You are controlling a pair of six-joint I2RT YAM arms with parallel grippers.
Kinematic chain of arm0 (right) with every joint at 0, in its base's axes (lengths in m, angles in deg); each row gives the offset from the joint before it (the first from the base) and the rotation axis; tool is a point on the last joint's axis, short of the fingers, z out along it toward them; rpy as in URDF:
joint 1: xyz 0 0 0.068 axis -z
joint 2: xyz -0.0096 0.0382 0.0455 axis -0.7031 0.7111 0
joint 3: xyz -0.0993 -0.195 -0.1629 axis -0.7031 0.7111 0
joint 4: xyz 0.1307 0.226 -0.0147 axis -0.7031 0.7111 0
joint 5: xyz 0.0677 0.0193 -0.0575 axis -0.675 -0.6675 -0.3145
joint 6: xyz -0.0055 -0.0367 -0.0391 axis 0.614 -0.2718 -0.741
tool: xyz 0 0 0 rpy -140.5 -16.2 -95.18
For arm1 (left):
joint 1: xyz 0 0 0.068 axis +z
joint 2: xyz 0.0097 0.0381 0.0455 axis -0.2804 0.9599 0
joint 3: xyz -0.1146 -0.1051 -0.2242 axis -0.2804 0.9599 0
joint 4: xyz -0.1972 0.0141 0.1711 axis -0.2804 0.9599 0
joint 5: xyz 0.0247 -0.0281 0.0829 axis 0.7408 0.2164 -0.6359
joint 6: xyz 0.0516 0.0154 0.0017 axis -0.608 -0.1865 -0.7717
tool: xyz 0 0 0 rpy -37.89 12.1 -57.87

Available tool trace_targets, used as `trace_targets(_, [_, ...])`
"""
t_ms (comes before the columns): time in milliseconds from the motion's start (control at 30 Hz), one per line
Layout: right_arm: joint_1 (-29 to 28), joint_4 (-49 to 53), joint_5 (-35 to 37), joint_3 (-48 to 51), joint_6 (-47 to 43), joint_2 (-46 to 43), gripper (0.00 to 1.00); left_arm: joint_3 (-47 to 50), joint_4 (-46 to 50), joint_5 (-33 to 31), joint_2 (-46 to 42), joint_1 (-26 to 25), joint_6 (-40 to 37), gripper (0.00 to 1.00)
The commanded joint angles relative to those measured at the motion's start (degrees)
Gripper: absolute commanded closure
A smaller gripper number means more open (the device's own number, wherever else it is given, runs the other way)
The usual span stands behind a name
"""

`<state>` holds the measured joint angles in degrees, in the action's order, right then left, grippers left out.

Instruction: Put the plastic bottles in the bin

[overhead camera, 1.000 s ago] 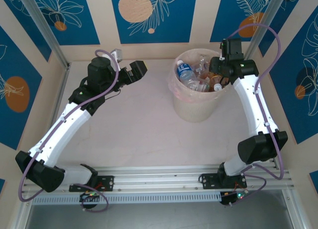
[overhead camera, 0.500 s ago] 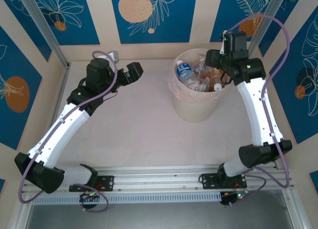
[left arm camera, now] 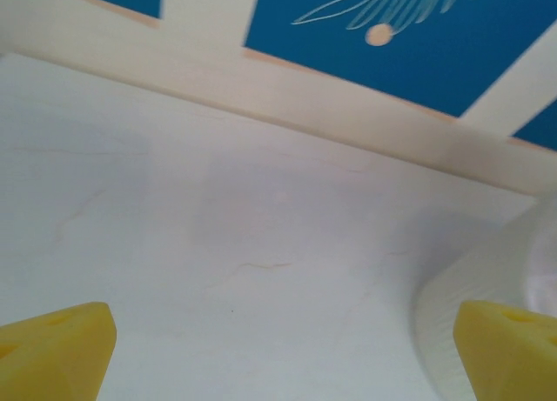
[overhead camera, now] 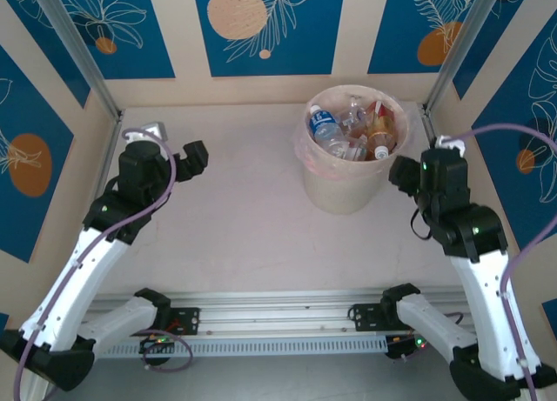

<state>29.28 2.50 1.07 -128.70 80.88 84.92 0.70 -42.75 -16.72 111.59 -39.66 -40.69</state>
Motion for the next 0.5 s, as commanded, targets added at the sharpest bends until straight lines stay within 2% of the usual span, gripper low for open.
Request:
trace_targets(0, [-0.2,4.1,6.0,7.5,9.0,-3.8,0.23,3.6,3.2,-8.3,-2.7,1.4,-4.4,0.0])
trace_targets(100, [-0.1,2.1,6.7,15.2,12.3,-6.9,0.18,8.5,1.9,-12.5,-4.1,2.3,-5.9,0.0])
trace_targets(167, [0.4,-0.3,6.8,19.5,13.7,-7.2,0.01,11.4,0.7,-14.4,-4.3,3.3,-6.0,0.01])
trace_targets(300, [2.6,-3.6,10.0,24.8,16.8,-4.3,0.01,18.1,-6.0,-16.3,-5.7,5.2,-7.5,0.01])
trace_targets(467, [6.2,-13.6,10.8,31.0,14.9,-3.0,0.01,26.3,-18.0,-18.7,-8.8,6.9,-10.7,0.0])
